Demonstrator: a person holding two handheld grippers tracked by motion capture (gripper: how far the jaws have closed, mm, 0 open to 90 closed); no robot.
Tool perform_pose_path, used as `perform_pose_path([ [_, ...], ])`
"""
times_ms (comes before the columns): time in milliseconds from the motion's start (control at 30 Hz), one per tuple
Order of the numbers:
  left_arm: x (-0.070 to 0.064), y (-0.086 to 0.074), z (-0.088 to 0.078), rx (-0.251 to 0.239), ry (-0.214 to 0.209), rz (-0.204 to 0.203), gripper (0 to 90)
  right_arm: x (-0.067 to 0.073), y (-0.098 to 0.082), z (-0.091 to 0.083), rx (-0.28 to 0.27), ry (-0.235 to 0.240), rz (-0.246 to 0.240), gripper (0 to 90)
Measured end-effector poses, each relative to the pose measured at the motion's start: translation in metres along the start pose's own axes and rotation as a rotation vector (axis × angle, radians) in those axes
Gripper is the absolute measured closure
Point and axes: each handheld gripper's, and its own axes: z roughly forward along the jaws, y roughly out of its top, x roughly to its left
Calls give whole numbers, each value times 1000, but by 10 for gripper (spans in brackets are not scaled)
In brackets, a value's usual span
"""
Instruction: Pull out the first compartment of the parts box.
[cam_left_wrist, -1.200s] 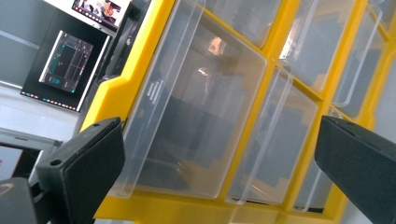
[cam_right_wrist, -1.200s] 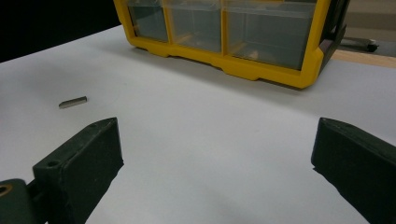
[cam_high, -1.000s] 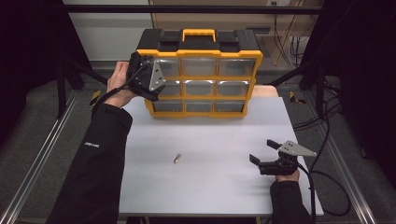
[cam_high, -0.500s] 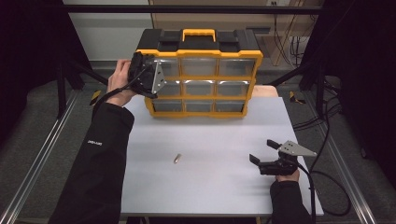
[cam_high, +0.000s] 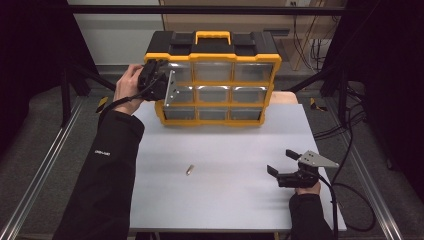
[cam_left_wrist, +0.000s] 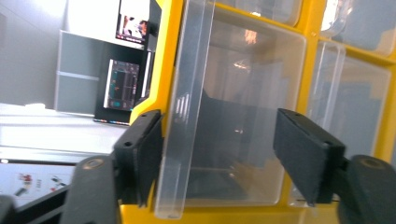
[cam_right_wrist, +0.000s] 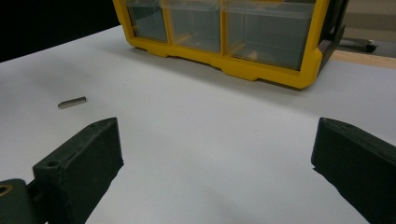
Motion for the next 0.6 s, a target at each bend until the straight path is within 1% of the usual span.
perform_pose_path([
  [100, 0, -1, 0, -1, 24, 31, 392, 0, 0, 0, 2, -1, 0, 21],
  [167, 0, -1, -1, -4, 32, 30, 430, 0, 0, 0, 2, -1, 0, 21],
  [433, -2, -2, -1, -1, 88, 88, 558, 0, 0, 0, 2, -1, 2, 21],
  [600, -3, -2, -1, 7, 108, 107, 612, 0, 0, 0, 1, -1, 2, 21],
])
